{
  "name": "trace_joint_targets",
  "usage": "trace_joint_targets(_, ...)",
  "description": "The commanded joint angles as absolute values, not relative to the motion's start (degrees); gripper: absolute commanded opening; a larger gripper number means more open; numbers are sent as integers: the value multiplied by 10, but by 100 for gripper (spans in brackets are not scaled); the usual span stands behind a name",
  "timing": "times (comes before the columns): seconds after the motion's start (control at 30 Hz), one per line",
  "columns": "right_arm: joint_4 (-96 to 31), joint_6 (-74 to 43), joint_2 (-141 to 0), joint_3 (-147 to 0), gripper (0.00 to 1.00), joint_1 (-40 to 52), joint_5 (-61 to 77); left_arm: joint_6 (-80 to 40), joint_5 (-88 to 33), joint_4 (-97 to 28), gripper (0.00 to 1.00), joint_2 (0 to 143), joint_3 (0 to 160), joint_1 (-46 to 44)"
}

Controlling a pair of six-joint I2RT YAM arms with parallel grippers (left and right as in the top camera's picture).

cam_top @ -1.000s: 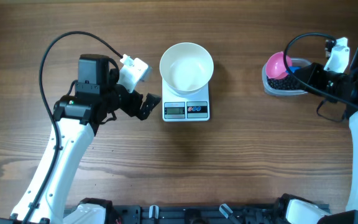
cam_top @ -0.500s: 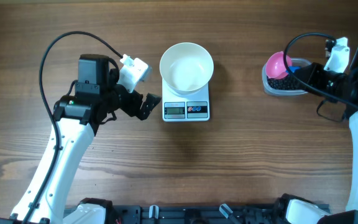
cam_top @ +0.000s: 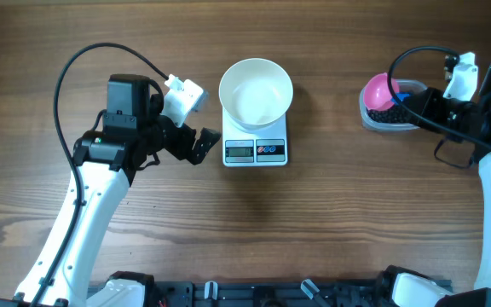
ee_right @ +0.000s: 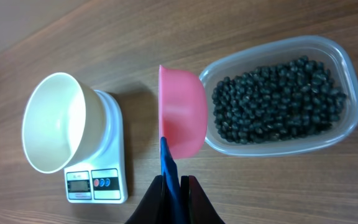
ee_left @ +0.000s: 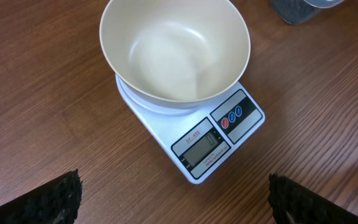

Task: Scoop item into bowl and weigh 150g on scale
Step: 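Drag the pink scoop through the beans with the right gripper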

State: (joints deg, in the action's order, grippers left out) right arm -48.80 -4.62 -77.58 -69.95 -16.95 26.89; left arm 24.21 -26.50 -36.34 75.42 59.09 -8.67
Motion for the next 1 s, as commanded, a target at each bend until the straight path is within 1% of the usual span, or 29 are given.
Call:
trace_joint_targets(0.0,-495,-31,-779,-714,4,-167,227,251,-276,-363,100,746,591,-85)
trace_joint_targets(0.1,-499,-36,-779,-715,4,-163,207,251,-276,-363,100,746,591,-85)
trace_joint_targets(0.13,-509,-52,-779,-721,4,-154,160,251,-276,-363,100,746,591,-85)
trace_joint_targets(0.23,-521,-56,-779,-733,4,-134,103,251,-276,-363,100,746,591,-85)
trace_joint_targets(0.47,-550,-61,-799,-797,4,-119,36,251,-276,-363,100,746,591,-85)
trace_joint_targets(0.67,-553,-61,-836,-797,4,-119,41,251,-276,-363,100,746,591,-85)
trace_joint_targets(0.97,-543,-60,-842,-797,4,-119,65,251,-276,-363,100,746,591,-85)
